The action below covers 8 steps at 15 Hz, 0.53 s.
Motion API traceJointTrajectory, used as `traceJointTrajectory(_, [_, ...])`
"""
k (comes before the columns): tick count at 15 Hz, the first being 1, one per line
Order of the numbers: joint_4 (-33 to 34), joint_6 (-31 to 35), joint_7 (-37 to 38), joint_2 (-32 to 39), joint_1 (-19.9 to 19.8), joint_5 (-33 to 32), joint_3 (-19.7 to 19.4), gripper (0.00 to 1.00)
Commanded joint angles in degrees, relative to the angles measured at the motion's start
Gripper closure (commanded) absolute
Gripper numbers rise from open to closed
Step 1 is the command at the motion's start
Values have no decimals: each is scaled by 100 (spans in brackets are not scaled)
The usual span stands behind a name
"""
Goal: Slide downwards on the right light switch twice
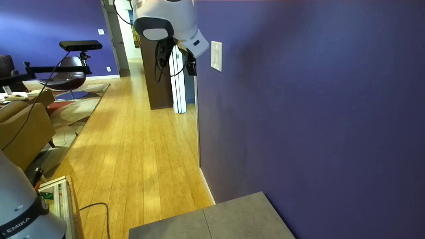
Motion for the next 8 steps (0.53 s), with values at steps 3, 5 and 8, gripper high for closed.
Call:
traceJointTrajectory(3, [-767, -566, 1494, -1318, -1592, -2469, 1301, 0])
traceJointTrajectory(5, [-498, -1357, 1834, -1759, -1919, -3380, 1432, 0])
traceJointTrajectory(8, [-310, -1483, 1703, -1607, -1282, -3724, 820, 0])
